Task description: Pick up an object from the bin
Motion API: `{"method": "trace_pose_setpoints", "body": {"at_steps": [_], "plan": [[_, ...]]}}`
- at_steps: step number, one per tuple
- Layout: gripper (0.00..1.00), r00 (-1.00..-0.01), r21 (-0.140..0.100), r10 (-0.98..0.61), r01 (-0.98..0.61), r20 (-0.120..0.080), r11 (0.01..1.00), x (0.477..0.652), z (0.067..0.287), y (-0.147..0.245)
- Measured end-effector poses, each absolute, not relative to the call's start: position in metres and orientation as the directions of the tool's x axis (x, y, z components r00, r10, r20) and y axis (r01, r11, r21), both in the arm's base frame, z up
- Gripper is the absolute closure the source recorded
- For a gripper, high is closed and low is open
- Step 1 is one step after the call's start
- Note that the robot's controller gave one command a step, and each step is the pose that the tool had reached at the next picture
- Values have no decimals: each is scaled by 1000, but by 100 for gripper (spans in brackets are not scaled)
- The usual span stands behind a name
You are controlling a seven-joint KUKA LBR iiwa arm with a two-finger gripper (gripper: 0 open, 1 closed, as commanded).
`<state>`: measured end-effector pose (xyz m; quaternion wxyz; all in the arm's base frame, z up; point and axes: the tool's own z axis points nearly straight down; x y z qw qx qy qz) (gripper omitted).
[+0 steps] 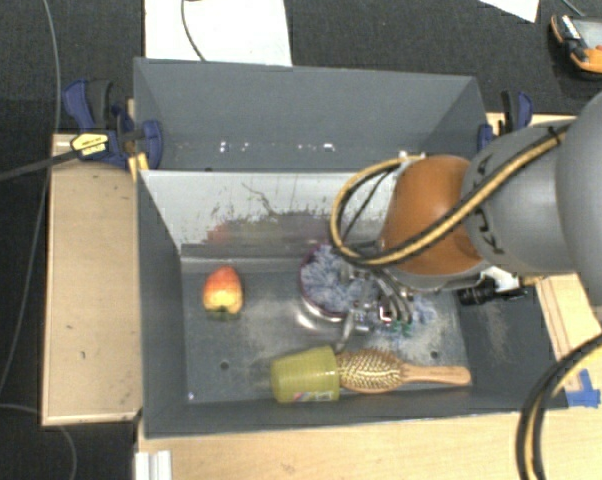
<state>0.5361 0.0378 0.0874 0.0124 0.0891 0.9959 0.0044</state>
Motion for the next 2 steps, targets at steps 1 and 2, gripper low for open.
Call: {"method": "trace_pose_setpoints", "body": {"at_steps": [1, 2], "plan": [[0, -993, 6, 115, 115, -17, 993, 533, 123, 13], [100, -983, 12, 181, 181, -22, 983, 536, 94, 18]]}}
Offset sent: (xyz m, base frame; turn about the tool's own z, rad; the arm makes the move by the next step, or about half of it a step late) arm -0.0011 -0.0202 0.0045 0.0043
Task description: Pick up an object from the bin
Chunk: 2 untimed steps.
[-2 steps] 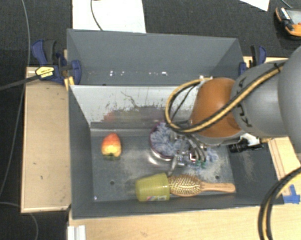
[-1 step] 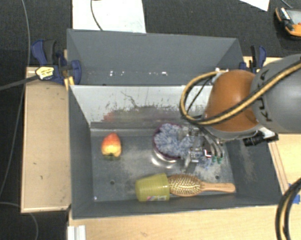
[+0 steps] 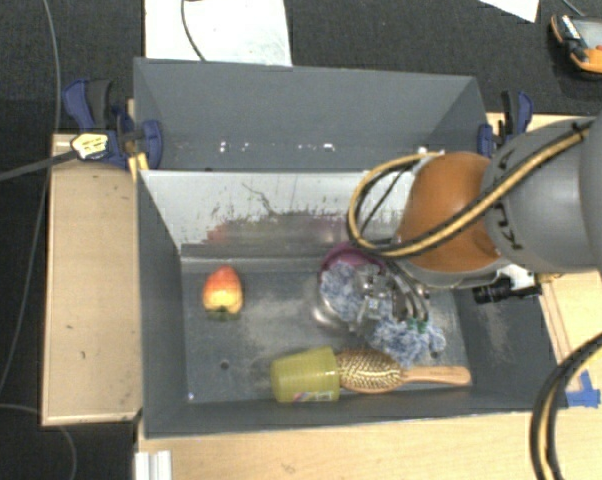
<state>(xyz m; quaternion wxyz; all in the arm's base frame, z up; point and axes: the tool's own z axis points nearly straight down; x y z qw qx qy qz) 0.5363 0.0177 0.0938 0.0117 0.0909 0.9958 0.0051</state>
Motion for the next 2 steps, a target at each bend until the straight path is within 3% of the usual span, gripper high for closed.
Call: {"method": "trace_pose_setpoints", "body": {"at_steps": [2], "plan": [[100, -981, 13, 191, 190, -28, 982, 532, 91, 21]]}}
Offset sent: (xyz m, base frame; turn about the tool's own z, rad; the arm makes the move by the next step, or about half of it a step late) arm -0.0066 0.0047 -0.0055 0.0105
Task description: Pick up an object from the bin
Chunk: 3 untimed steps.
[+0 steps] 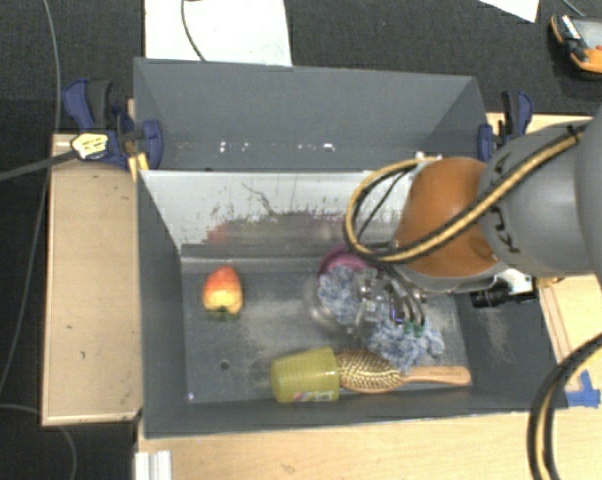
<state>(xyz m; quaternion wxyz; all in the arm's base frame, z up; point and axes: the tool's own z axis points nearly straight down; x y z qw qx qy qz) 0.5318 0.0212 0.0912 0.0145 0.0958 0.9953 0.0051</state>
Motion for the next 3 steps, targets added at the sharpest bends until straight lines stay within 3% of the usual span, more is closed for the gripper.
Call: {"method": "trace_pose_setpoints", "body": {"at_steps": [2, 3], "plan": [[100, -982, 13, 189, 189, -25, 982, 528, 95, 22], [100, -983, 15, 184, 183, -30, 983, 523, 118, 25]]}}
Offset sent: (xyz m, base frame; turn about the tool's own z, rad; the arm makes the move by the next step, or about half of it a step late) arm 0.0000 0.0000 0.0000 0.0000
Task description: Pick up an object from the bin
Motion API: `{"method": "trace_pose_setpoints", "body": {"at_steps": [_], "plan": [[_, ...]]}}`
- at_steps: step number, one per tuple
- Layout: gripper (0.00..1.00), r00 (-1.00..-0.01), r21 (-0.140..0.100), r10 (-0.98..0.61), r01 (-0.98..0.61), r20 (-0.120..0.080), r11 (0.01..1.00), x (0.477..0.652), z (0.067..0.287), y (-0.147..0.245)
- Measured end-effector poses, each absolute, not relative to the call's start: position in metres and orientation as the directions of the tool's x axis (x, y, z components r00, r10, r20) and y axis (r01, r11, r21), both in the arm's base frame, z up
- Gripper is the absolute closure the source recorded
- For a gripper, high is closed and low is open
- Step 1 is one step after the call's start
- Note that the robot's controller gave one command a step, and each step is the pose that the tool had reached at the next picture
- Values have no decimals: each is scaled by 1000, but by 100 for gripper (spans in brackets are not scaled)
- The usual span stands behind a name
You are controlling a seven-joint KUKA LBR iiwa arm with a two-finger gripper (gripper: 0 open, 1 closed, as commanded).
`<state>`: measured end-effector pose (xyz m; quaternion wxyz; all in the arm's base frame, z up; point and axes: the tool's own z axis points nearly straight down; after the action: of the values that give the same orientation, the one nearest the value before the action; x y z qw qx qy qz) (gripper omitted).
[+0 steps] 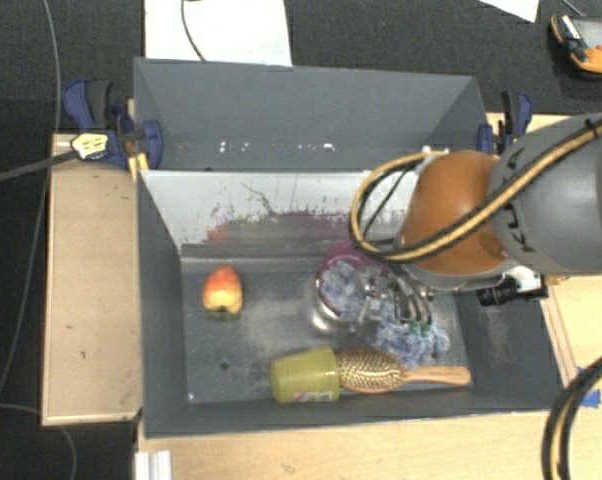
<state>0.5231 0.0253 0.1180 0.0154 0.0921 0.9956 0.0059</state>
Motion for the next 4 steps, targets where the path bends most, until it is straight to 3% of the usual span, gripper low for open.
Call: {"method": "trace_pose_setpoints", "body": {"at_steps": [1, 2, 3, 4], "plan": [[100, -980, 14, 195, 195, -26, 981, 522, 114, 25], [100, -997, 8, -67, -67, -31, 998, 511, 154, 44], [100, -997, 8, -66, -66, -31, 998, 511, 154, 44], [100, -999, 9, -28, -28, -32, 1000, 503, 117, 20]]}}
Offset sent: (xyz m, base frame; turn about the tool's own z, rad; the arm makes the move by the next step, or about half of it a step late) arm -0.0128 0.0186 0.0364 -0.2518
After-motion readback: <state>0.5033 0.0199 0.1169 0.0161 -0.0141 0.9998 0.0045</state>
